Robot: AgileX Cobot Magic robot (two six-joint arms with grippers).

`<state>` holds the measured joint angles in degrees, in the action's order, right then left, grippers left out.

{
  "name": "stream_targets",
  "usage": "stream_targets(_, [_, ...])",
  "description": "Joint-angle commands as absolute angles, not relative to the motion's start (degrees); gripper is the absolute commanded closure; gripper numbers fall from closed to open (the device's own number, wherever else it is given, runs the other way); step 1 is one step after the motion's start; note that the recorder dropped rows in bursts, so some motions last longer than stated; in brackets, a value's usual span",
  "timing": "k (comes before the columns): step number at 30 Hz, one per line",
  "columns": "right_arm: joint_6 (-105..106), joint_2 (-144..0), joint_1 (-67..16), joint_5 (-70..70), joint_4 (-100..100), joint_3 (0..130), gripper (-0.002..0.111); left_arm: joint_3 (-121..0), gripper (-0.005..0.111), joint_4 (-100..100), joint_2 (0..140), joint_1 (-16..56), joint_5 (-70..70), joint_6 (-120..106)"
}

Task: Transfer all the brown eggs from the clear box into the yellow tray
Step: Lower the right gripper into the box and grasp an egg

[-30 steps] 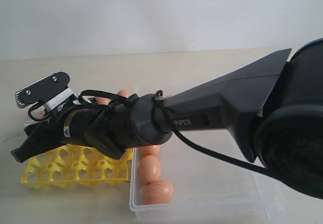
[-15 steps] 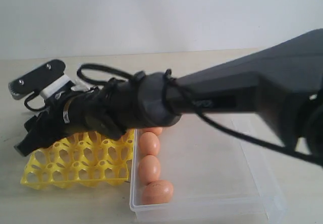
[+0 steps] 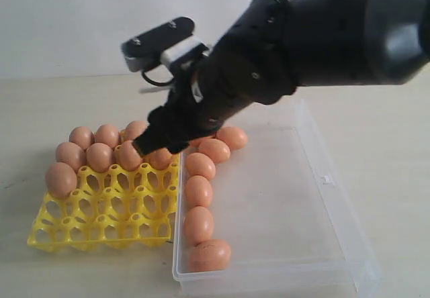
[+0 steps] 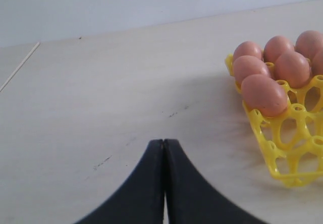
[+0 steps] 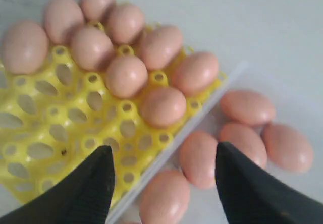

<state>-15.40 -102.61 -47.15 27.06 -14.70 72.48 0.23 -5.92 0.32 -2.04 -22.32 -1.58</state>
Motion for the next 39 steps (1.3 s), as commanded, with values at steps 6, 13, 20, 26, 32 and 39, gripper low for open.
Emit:
stream_targets(6, [-25.7,-97.8,-43.8,30.4,-9.1,60.3,0.052,0.0,0.107,-5.8,0.0,-1.7,-21.8,-1.3])
stream_targets(13, [-18.5,-99.4,-43.9,28.1,0.0,57.9,0.052,0.0,0.107,-5.8,0.0,-1.7,-21.8,-1.3])
stream_targets(20, [-16.9,-100.6,-43.9,25.4,4.3,57.9,0.052,0.0,0.107,-5.8,0.0,-1.7,-21.8,-1.3])
stream_targets(26, [-13.7,-102.5,-44.6,25.3,9.5,57.9,0.052,0.0,0.107,-5.8,0.0,-1.7,-21.8,-1.3])
stream_targets(32, [-13.5,-105.1,-44.6,23.5,9.6,57.9,0.052,0.0,0.107,-5.8,0.0,-1.7,-21.8,-1.3])
stream_targets(39, [-13.5,-108.2,-45.3,19.5,10.6,58.1,0.052,0.0,0.107,-5.8,0.0,-1.7,-21.8,-1.3])
